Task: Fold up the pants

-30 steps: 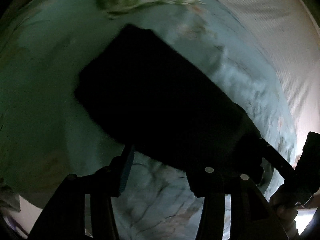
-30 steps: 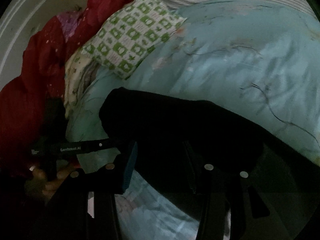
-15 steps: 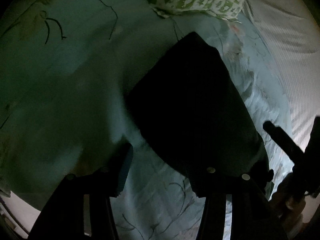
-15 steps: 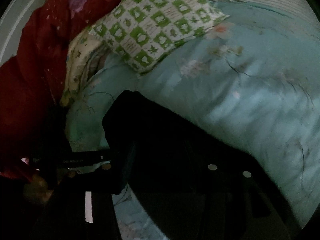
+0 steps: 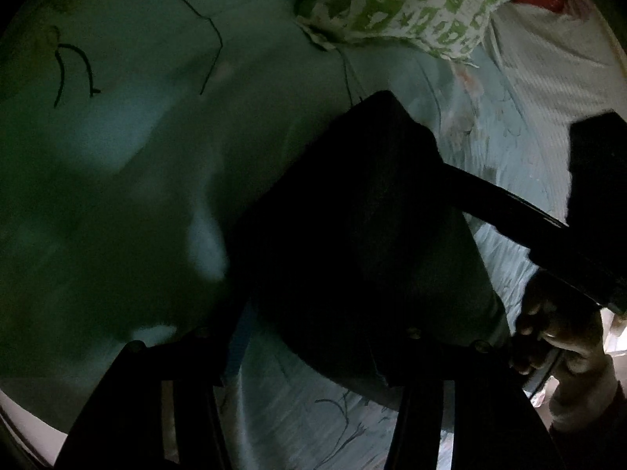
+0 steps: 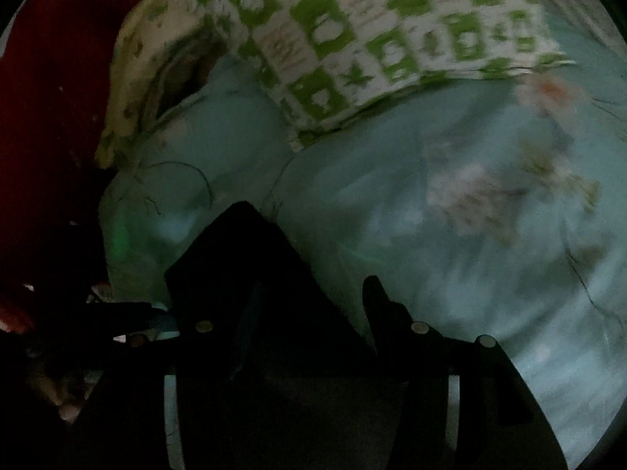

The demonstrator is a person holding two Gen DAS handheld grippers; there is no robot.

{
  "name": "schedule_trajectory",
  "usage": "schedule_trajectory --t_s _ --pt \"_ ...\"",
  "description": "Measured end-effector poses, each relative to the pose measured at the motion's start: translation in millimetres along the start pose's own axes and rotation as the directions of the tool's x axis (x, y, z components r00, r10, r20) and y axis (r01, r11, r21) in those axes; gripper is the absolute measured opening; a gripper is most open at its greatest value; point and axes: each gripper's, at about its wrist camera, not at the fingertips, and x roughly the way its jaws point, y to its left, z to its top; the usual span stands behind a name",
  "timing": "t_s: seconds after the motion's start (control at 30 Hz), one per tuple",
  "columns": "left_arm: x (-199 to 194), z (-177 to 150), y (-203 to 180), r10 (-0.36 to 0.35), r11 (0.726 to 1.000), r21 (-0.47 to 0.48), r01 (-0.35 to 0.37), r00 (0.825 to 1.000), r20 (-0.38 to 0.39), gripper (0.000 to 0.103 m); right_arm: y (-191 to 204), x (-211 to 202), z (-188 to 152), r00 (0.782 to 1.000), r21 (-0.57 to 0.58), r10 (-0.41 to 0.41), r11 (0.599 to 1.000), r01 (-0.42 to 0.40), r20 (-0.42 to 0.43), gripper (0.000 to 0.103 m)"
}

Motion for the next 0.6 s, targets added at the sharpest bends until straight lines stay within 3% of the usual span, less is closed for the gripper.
schedule_trajectory --t_s 0.1,0.17,0.27,0.4,0.6 --pt "1.3 2.3 -3.4 0.021 1.0 0.011 -0.021 1.0 0.008 0.042 4.7 18.8 8.8 0.999 -0.031 0.018 0.999 -0.019 -0.035 0.055" --pt "0.7 4.0 -4.1 0.028 0.999 0.019 -0.029 1.0 0.012 0.031 5.8 29.1 11.6 0.998 -0.032 0.033 0.999 -0.035 -0.06 0.054" --pt "-0.6 7.7 -5.5 0.006 1.0 0.017 -0.006 1.0 0.005 0.021 5.7 30.7 10.3 0.997 -0.016 0.059 0.998 -0.06 -0.056 0.036" --pt "-7.3 8.9 -12.5 -0.003 0.999 0.036 0.003 1.0 0.005 0.017 7.3 20.4 2.5 0.998 -0.008 0.066 0.998 -0.066 -0.021 0.025" --pt "-34.5 5.4 -48.5 -0.007 0.991 0.13 0.002 0.999 0.042 0.016 5.5 -26.5 -12.3 0.993 0.017 0.08 0.997 -0.081 0.088 0.021"
